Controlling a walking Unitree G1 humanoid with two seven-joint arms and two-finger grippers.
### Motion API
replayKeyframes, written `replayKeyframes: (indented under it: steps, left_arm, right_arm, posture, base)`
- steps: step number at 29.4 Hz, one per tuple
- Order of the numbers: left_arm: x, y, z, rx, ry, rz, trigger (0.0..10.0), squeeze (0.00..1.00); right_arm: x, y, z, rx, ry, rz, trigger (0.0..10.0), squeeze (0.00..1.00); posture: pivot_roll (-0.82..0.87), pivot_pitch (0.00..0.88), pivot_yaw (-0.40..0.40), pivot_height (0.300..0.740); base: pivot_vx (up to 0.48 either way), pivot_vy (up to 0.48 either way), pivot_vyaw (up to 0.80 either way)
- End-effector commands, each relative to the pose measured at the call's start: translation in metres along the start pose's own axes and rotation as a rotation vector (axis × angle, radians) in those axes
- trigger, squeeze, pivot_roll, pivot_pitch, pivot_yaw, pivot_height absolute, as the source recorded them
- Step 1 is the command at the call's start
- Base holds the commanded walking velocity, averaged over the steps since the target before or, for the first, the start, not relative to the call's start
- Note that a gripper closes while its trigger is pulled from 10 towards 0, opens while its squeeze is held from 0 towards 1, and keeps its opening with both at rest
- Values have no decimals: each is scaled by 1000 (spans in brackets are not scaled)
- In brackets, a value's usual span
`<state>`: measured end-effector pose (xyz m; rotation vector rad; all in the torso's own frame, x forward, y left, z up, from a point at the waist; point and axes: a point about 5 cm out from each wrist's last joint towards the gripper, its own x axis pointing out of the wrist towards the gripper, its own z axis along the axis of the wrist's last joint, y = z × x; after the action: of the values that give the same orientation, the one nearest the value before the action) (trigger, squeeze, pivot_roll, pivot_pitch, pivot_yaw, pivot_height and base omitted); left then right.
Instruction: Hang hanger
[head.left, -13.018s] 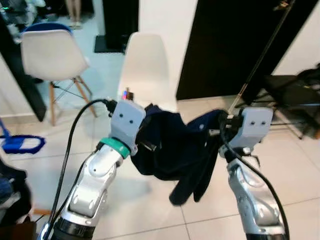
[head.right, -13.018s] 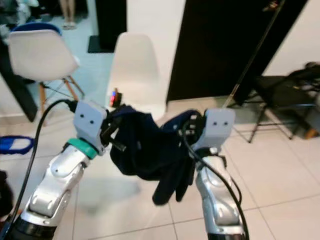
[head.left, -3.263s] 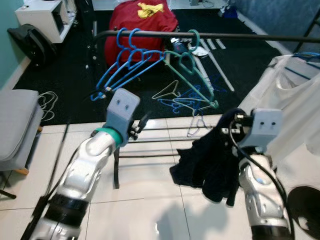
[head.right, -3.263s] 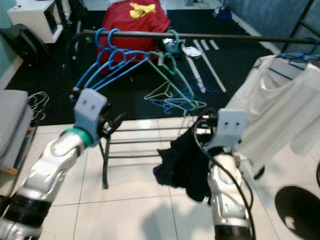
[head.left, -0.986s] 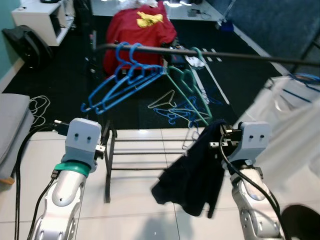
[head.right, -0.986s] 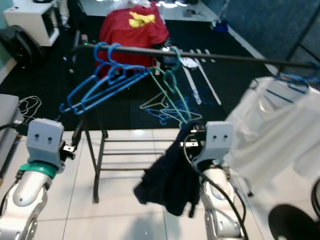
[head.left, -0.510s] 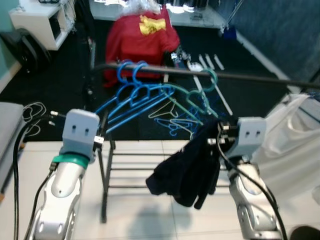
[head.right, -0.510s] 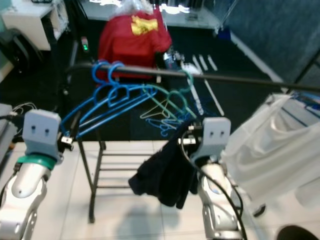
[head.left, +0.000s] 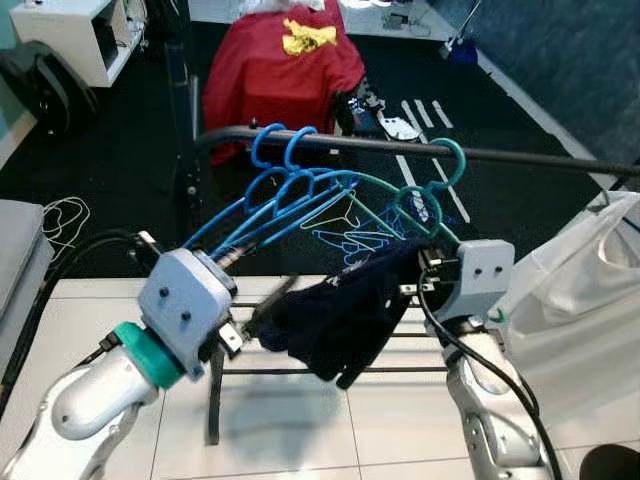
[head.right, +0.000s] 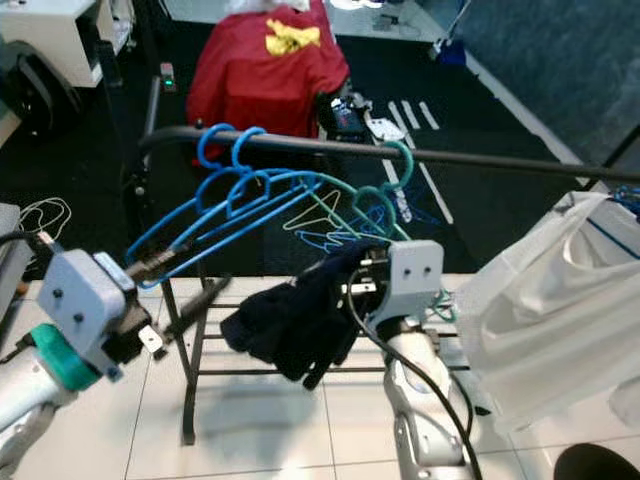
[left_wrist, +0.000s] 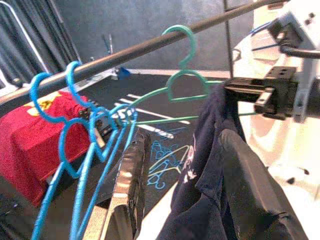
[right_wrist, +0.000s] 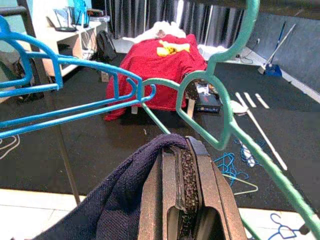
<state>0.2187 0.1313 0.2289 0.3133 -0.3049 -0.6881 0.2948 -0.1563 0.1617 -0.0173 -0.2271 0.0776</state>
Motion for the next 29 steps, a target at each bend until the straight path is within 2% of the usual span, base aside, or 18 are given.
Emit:
replayKeyframes:
  steps: [1, 5, 7, 8, 9, 10, 12, 14, 16, 19, 22, 25, 26, 27, 28, 29]
  left_arm:
    - [12, -2, -5, 13, 22, -17, 10000, 0]
    - [12, -2, -5, 13, 22, -17, 10000, 0]
    - [18, -1, -7, 32, 29, -11, 10000, 0]
    - [38, 4, -17, 50, 74, 55, 10000, 0]
    - [38, 4, -17, 50, 74, 55, 10000, 0]
    - [57, 9, -24, 54, 120, 109, 10000, 0]
    - [57, 9, -24, 54, 120, 109, 10000, 0]
    - [82, 16, -36, 51, 203, 172, 10000, 0]
    - [88, 20, -40, 49, 230, 205, 10000, 0]
    - [88, 20, -40, 49, 230, 205, 10000, 0]
    - [102, 29, -45, -15, 252, 241, 10000, 0]
    - [104, 33, -47, -15, 257, 264, 10000, 0]
    - [106, 39, -49, -24, 266, 297, 10000, 0]
    - [106, 39, -49, -24, 266, 297, 10000, 0]
    - [107, 48, -51, -27, 274, 333, 10000, 0]
    - [107, 48, -51, -27, 274, 333, 10000, 0]
  right_arm:
    - [-2, 0, 0, -4, -13, -6, 10000, 0]
    - [-2, 0, 0, -4, -13, -6, 10000, 0]
    - [-2, 0, -1, -4, -12, -6, 10000, 0]
    - [-2, 0, 0, -6, -14, -6, 10000, 0]
    - [-2, 0, 0, -6, -14, -6, 10000, 0]
    - [-2, 1, 1, -7, -16, -4, 10000, 0]
    - [-2, 1, 1, -7, -16, -4, 10000, 0]
    - [-1, 3, 2, -4, -20, -2, 10000, 0]
    - [0, 5, 2, 0, -21, 1, 10000, 0]
    - [0, 5, 2, 0, -21, 1, 10000, 0]
    - [1, 13, 2, 11, -21, 15, 10000, 0]
    - [1, 14, 1, 13, -20, 18, 10000, 0]
    - [1, 15, 1, 14, -20, 19, 10000, 0]
    - [1, 15, 1, 14, -20, 19, 10000, 0]
    - [0, 15, 1, 14, -21, 19, 10000, 0]
    - [0, 15, 1, 14, -21, 19, 10000, 0]
  posture:
    - [38, 1, 6, 740]
    - [38, 1, 6, 740]
    - [38, 1, 6, 740]
    - [20, 13, 15, 740]
    - [20, 13, 15, 740]
    - [17, 19, 21, 740]
    - [17, 19, 21, 740]
    - [21, 27, 24, 740]
    - [20, 29, 25, 740]
    - [20, 29, 25, 740]
    - [16, 36, 33, 740]
    - [16, 36, 33, 740]
    - [11, 39, 37, 740]
    - [11, 39, 37, 740]
    - [9, 40, 38, 740]
    - [9, 40, 38, 740]
  base:
    - [0, 0, 0]
    - [0, 0, 0]
    - [0, 0, 0]
    - [0, 0, 0]
    - [0, 0, 0]
    - [0, 0, 0]
    - [0, 0, 0]
    - [0, 0, 0]
    - [0, 0, 0]
    - [0, 0, 0]
    - [0, 0, 0]
    - [0, 0, 0]
    - [0, 0, 0]
    - [0, 0, 0]
    - [0, 0, 0]
    - [0, 0, 0]
